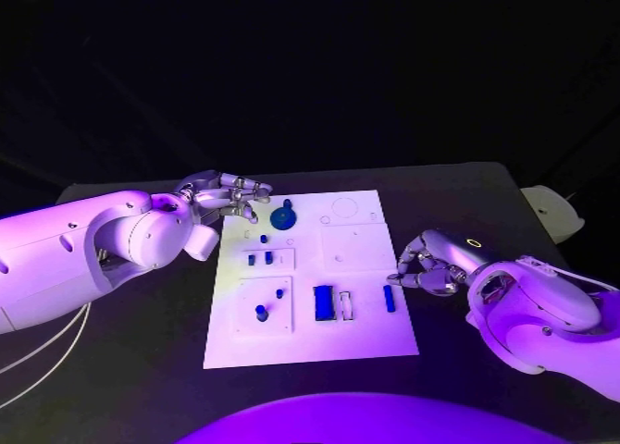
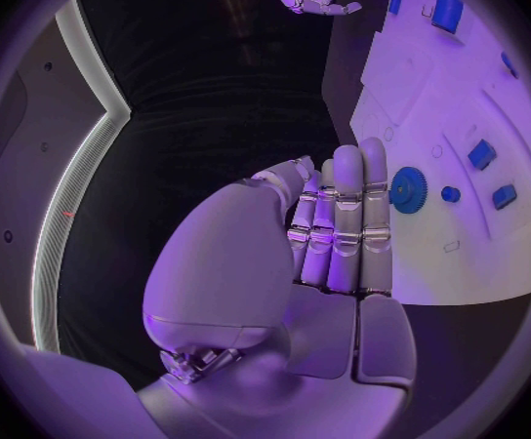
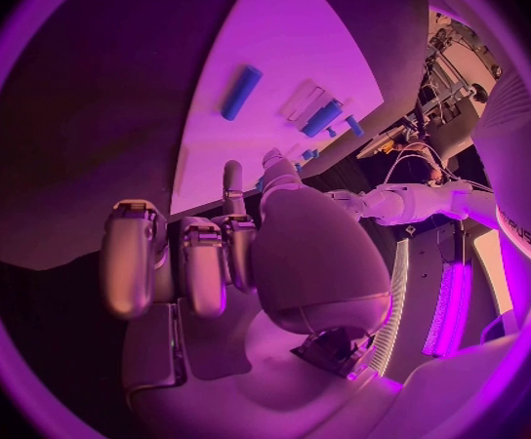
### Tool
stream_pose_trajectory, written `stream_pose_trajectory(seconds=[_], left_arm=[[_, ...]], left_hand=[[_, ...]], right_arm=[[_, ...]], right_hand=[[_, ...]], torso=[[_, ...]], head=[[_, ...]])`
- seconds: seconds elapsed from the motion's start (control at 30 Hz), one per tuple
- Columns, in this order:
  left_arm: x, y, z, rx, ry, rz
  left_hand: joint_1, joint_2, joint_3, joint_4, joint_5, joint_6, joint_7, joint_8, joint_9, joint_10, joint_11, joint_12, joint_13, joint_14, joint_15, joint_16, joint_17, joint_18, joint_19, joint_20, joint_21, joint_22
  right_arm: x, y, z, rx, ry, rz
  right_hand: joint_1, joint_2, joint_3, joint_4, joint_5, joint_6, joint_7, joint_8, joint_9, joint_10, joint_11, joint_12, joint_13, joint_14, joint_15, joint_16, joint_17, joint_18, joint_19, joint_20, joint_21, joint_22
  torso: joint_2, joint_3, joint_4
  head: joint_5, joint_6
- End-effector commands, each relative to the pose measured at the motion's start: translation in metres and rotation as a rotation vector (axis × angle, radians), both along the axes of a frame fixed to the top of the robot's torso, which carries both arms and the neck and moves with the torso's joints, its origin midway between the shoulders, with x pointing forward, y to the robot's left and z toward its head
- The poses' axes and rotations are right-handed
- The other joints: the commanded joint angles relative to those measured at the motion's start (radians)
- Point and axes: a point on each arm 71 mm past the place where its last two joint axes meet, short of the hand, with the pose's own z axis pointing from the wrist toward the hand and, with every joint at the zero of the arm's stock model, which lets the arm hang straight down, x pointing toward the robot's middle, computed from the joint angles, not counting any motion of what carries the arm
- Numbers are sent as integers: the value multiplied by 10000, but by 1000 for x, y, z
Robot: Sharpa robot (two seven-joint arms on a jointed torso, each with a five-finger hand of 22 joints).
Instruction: Assemble the parts on the task board
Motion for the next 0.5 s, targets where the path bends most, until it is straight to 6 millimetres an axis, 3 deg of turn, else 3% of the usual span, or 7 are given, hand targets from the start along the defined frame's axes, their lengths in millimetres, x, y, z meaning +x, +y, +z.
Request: stream_pose_trajectory(seconds=[0.03, 0.23, 0.5], left_arm=[[0, -1, 1, -118, -57, -129], [0, -1, 1, -122, -69, -119], [0, 0, 1, -123, -72, -118]], left_hand=[[-5, 64, 60, 15, 30, -95, 3, 18, 11, -70, 1, 58, 10, -26, 14, -29, -10, 61, 51, 5, 32, 10], [-5, 64, 60, 15, 30, -95, 3, 18, 11, -70, 1, 58, 10, -26, 14, -29, -10, 61, 51, 5, 32, 10], [-12, 64, 62, 18, 29, -95, 4, 21, 12, -72, 2, 64, 11, -29, 16, -30, -11, 60, 50, 7, 30, 9]], right_arm=[[0, -4, 1, -504, -405, 252], [-4, -9, -9, -726, -124, 177], [-9, 0, -28, -613, 335, 252]], right_hand=[[-45, -79, 9, 109, -32, -23, 7, -68, -17, 614, 85, 2, 1904, 1039, 79, 52, 2616, -31, 374, 41, 20, 2060], [-92, -86, 32, 191, -45, 58, -5, -70, -24, 626, 80, 27, 1921, 1039, 81, 53, 2618, -31, 376, 52, 28, 2063], [-144, -84, 47, 269, -52, 91, -7, -88, -35, 621, 79, 10, 1912, 1033, 81, 41, 2591, -24, 368, 58, -3, 2056]], torso=[[2, -12, -5], [18, -12, -1], [20, -3, 22]], head=[[-81, 15], [-127, 5], [-137, -26]])
